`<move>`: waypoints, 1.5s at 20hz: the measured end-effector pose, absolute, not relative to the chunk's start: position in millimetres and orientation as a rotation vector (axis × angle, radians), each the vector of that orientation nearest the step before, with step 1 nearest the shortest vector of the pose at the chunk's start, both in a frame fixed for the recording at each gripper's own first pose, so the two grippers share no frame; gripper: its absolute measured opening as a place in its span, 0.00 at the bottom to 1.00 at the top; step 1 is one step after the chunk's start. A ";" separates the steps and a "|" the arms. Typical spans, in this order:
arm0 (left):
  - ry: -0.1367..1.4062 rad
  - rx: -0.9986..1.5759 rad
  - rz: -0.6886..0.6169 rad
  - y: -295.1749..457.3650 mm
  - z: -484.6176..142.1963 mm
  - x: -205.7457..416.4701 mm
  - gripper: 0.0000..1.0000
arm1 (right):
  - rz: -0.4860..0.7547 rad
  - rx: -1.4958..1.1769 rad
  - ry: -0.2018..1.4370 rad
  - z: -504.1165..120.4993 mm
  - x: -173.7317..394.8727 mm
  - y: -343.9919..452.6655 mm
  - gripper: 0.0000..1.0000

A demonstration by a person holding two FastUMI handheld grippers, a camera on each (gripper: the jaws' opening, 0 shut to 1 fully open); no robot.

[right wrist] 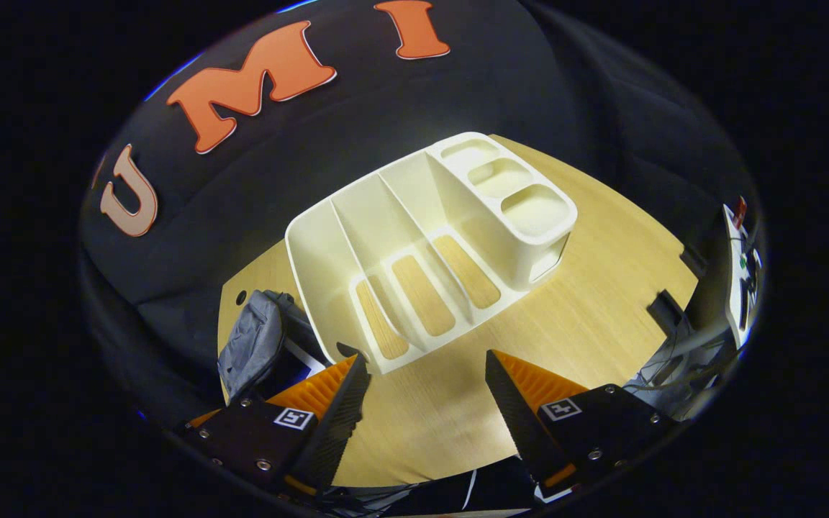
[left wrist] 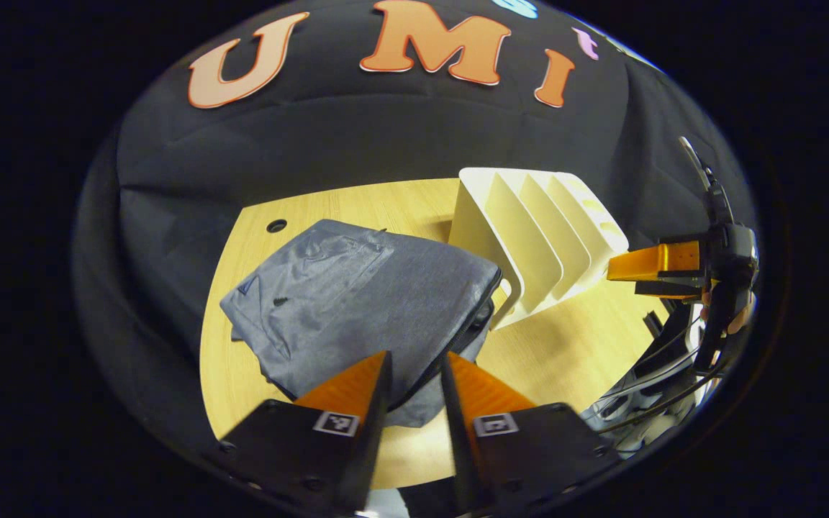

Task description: Open the schoolbag, grab two books from the bookshelf and put them into the schoolbag.

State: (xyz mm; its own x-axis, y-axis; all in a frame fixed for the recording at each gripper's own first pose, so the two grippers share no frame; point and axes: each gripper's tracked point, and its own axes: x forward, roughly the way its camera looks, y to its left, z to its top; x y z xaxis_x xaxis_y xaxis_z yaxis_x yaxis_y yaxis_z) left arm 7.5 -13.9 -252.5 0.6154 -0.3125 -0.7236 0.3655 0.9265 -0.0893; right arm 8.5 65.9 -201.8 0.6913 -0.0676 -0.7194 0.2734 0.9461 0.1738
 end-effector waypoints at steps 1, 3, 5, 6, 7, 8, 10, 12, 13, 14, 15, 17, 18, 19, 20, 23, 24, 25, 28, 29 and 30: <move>0.816 0.043 -0.365 -18.5 -249.6 3.8 0.63 | -0.178 0.256 0.779 -197.2 10.5 55.4 0.98; 0.800 0.019 -0.317 -24.7 -245.4 0.9 0.89 | -0.140 0.214 0.754 -182.1 16.2 38.1 0.99; 0.749 0.009 -0.275 -29.1 -225.1 1.8 0.96 | -0.104 0.174 0.698 -161.4 23.6 24.8 0.99; 0.714 0.015 -0.255 -31.4 -214.4 6.8 0.97 | -0.088 0.155 0.663 -148.8 28.3 19.7 0.98; 0.676 0.024 -0.241 -33.2 -203.6 13.7 0.97 | -0.071 0.139 0.624 -134.4 31.8 16.7 0.99; 0.636 0.040 -0.229 -35.1 -190.1 16.7 0.99 | -0.052 0.124 0.582 -119.0 36.0 14.5 0.98; 0.549 0.076 -0.206 -38.8 -162.4 26.7 0.98 | -0.023 0.099 0.499 -89.4 38.9 11.2 0.98; 0.449 0.095 -0.182 -45.6 -131.6 33.9 0.98 | 0.006 0.080 0.410 -63.3 38.9 8.9 0.98; 0.391 0.095 -0.181 -52.3 -114.9 36.6 0.98 | 0.018 0.072 0.365 -51.5 38.9 9.0 0.98; 0.341 0.095 -0.186 -58.4 -102.6 37.6 0.99 | 0.028 0.062 0.320 -39.0 37.8 9.3 0.98; 0.291 0.097 -0.189 -63.8 -89.2 39.8 0.98 | 0.034 0.050 0.273 -26.3 37.4 9.2 0.98; 0.203 0.093 -0.189 -70.9 -67.2 39.9 0.98 | 0.035 0.023 0.190 -3.6 35.6 6.9 0.98; 0.167 0.082 -0.192 -74.5 -58.0 37.3 0.98 | 0.038 0.013 0.155 1.1 32.9 7.2 0.97; 0.139 0.066 -0.200 -79.1 -49.4 36.2 0.98 | 0.037 0.004 0.137 3.1 30.5 7.3 0.97; 0.114 0.048 -0.205 -82.8 -45.5 35.7 0.97 | 0.037 -0.002 0.125 2.7 29.2 6.8 0.97; 0.056 0.018 -0.210 -84.2 -34.3 31.2 0.98 | 0.015 -0.029 0.111 -7.0 28.7 -0.9 0.97; 0.040 0.015 -0.207 -82.3 -31.9 29.2 0.97 | -0.001 -0.034 0.102 -10.3 25.7 -5.0 0.97; 0.028 0.012 -0.199 -80.2 -28.6 30.1 0.97 | -0.002 -0.031 0.100 -14.0 22.6 -6.8 0.97; 0.042 -0.009 -0.199 -80.7 -30.6 28.3 0.97 | 0.018 0.000 0.126 -26.7 17.2 -3.2 0.97; 0.044 -0.016 -0.195 -80.2 -28.8 27.9 0.97 | 0.012 -0.001 0.132 -30.0 18.0 -6.0 0.97; 0.043 -0.019 -0.186 -79.1 -28.5 28.4 0.97 | 0.009 -0.003 0.133 -30.6 17.7 -8.9 0.97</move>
